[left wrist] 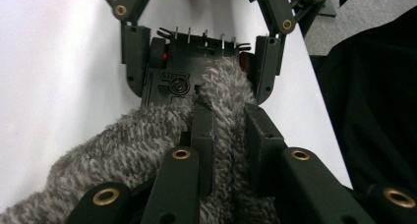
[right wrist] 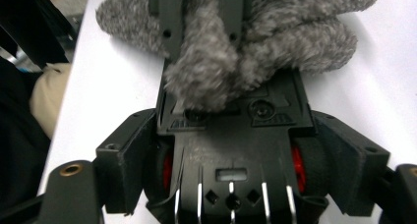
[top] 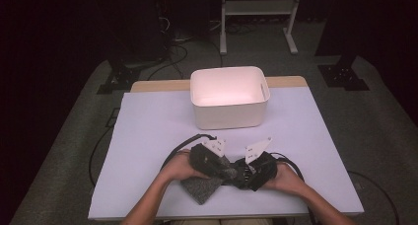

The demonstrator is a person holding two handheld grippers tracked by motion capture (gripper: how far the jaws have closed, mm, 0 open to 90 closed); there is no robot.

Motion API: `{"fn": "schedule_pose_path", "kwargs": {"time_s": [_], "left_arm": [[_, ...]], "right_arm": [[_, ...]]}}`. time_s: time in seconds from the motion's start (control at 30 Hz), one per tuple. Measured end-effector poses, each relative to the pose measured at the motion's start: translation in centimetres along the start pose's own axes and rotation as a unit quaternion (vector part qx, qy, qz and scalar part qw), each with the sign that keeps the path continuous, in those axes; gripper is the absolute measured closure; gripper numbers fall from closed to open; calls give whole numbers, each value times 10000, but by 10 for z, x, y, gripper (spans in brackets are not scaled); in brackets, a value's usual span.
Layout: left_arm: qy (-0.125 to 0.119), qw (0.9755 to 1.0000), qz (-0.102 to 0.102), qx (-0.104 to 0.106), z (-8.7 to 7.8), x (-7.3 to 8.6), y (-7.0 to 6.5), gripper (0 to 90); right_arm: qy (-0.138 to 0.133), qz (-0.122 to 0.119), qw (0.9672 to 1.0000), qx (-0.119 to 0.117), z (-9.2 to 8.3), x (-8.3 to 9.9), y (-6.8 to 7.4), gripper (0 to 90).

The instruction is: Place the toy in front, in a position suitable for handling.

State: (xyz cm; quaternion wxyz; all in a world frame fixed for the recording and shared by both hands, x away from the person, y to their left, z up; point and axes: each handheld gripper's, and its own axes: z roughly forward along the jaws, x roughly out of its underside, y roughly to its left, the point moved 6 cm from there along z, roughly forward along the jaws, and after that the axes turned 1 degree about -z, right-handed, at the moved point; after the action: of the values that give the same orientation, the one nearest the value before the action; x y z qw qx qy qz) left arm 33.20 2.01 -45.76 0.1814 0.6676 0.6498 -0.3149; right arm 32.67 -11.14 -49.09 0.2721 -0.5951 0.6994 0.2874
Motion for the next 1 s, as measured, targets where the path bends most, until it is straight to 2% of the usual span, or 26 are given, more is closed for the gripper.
{"fn": "schedule_pose_path", "kwargs": {"time_s": [0.03, 0.17, 0.43, 0.53, 0.6, 0.73, 0.83, 0.87, 0.9, 1.0], "left_arm": [[32, 10000, 81, 9, 1, -1, -2, 768], [80, 9998, 168, -11, 3, -2, -4, 769], [93, 9998, 185, -5, 4, -2, -6, 771], [95, 9998, 183, -4, 4, -2, -6, 770], [97, 9998, 181, -6, 2, -2, -6, 769], [-84, 9998, 0, -159, -10, -3, 1, 766], [-229, 9989, -141, -374, -24, -4, 7, 762], [-221, 9983, -197, -502, -29, -4, 10, 758], [-200, 9980, -219, -555, -32, -4, 12, 753], [-194, 9972, -311, -650, -38, -7, 16, 749]], "right_arm": [[-57, 124, 9999, -77, -2, -1, 1, 204], [-64, 218, 9996, -154, -5, 0, -1, 196], [-275, 445, 9983, -255, -10, -2, -6, 214], [-240, 704, 9965, -380, -8, 1, -10, 221], [-247, 785, 9954, -480, -9, 3, -10, 267], [-226, 739, 9960, -442, -9, 2, -8, 274], [-216, 640, 9971, -353, -10, 1, -5, 278], [-210, 565, 9977, -302, -11, 1, -3, 280], [-185, 321, 9992, -145, -12, -1, 1, 294], [-184, 96, 9998, -7, -14, -3, 5, 306]]}}
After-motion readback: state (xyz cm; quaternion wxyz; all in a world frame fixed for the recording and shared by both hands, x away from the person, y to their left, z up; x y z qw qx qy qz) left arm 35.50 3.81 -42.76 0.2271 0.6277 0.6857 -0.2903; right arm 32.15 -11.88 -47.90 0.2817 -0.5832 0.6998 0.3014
